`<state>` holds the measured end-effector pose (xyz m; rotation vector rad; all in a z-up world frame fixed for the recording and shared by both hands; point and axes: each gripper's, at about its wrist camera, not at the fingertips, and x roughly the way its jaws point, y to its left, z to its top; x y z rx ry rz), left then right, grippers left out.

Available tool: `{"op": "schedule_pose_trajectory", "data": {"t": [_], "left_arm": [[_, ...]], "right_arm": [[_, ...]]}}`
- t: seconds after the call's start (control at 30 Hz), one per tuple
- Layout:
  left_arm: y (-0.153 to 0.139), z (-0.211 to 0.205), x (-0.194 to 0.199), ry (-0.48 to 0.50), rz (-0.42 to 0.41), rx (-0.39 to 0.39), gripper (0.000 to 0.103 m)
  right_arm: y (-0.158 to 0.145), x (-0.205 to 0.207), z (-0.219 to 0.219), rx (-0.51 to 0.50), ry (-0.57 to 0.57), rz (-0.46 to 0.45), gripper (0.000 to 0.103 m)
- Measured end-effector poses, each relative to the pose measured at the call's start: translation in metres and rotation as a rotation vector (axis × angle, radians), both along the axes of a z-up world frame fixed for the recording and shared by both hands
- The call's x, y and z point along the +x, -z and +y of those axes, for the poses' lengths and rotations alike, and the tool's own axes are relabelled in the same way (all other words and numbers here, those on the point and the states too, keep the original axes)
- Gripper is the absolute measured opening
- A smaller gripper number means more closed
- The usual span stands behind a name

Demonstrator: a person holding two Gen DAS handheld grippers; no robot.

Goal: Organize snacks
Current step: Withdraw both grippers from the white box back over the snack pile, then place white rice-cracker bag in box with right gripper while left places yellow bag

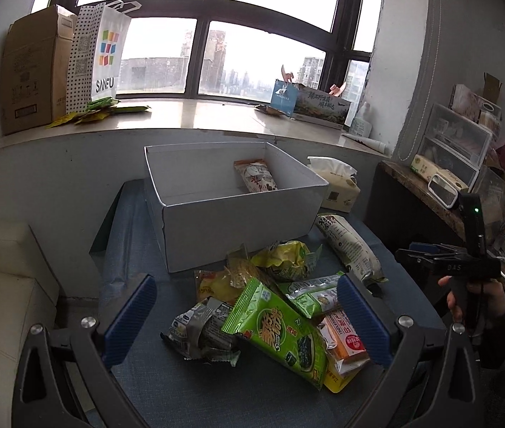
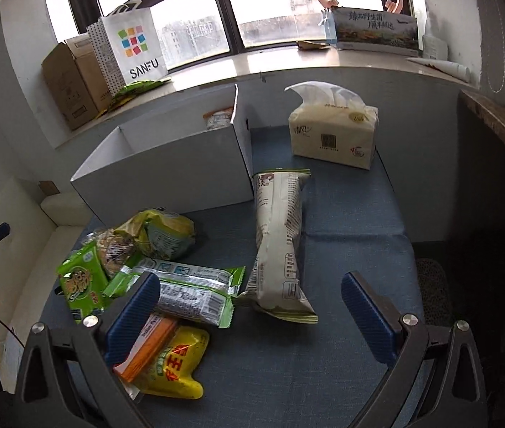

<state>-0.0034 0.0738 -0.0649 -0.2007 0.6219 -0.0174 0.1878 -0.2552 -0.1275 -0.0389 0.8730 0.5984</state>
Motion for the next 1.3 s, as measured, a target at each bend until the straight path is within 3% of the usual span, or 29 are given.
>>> {"op": "schedule_pose_trajectory", "data": {"t": [0.37, 0.4, 0.5, 0.53, 0.67, 0.97, 1.07, 1.3], "left_arm": [[0.009, -0.017, 0.009, 0.043, 0.033, 0.030, 0.103], [0.010, -0.018, 0.010, 0.046, 0.035, 0.030, 0.103], [0.013, -0.020, 0.012, 0.058, 0.042, 0.021, 0.103], [0.015, -0.021, 0.014, 0.065, 0.046, 0.022, 0.103], [0.020, -0.032, 0.028, 0.094, 0.077, 0.050, 0.103], [0.035, -0.087, 0.108, 0.225, 0.182, 0.171, 0.103], [0.047, -0.105, 0.141, 0.244, 0.230, 0.248, 0.103], [0.101, -0.118, 0.205, 0.176, 0.436, 0.364, 0.102]], "right_arm": [[0.055, 0.081, 0.048, -0.136, -0.008, 0.064, 0.101], [0.059, 0.084, 0.053, -0.166, -0.018, 0.064, 0.093], [0.071, 0.087, 0.064, -0.235, -0.046, 0.088, 0.042], [0.073, 0.087, 0.064, -0.259, -0.037, 0.079, 0.040], [0.067, 0.083, 0.053, -0.206, -0.034, 0.092, 0.036], [0.007, 0.026, 0.010, -0.093, -0.048, -0.049, 0.036], [-0.011, 0.008, 0.003, -0.061, -0.047, -0.082, 0.036], [-0.029, -0.023, -0.012, -0.010, -0.050, -0.105, 0.036]]}}
